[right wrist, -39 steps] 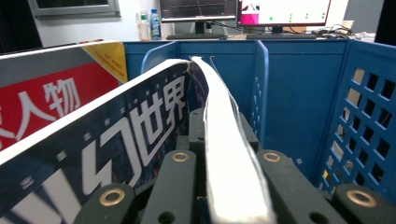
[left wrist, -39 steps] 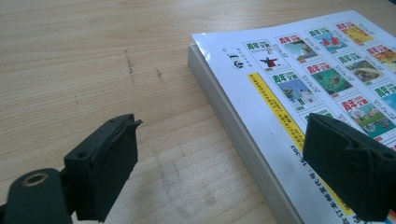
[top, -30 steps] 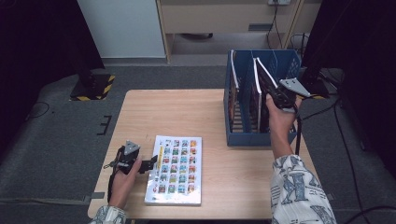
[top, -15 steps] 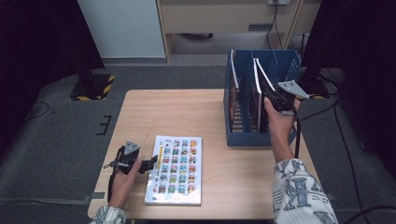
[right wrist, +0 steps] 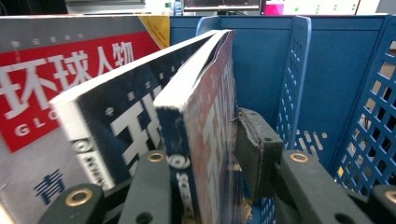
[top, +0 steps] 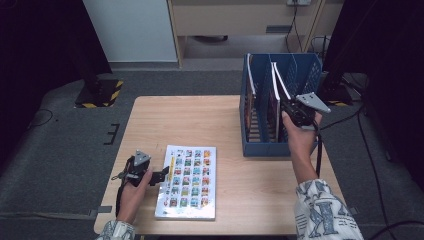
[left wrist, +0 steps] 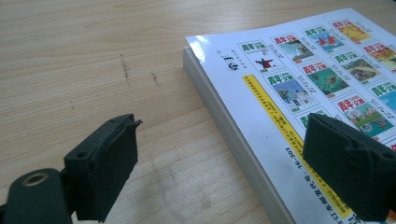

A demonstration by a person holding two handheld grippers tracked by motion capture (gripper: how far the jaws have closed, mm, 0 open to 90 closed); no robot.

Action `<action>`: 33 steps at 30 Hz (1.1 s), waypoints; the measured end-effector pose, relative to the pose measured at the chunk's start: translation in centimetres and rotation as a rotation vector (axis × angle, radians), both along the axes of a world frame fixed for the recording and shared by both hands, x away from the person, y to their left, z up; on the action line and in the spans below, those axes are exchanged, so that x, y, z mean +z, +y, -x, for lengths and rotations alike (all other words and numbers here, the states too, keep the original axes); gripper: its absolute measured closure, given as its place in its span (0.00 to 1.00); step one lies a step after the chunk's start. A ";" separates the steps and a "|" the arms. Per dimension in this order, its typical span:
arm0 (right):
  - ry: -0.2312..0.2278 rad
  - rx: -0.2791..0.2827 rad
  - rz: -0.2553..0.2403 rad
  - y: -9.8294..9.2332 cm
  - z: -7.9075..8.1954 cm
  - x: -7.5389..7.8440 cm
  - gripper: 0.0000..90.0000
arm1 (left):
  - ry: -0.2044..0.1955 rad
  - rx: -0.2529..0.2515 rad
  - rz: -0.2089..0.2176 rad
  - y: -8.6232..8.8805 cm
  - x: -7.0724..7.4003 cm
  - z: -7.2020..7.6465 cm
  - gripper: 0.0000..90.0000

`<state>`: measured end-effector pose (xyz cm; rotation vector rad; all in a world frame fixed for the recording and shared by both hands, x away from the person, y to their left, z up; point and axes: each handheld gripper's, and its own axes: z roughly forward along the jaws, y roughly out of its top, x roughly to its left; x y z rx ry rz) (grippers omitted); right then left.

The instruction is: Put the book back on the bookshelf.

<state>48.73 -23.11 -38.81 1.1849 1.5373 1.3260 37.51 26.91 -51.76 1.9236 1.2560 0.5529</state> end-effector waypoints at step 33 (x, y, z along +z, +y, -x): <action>0.003 0.028 0.030 -0.2 2.9 0.4 0.67 | 0.003 -0.001 -0.006 0.1 0.0 0.1 0.11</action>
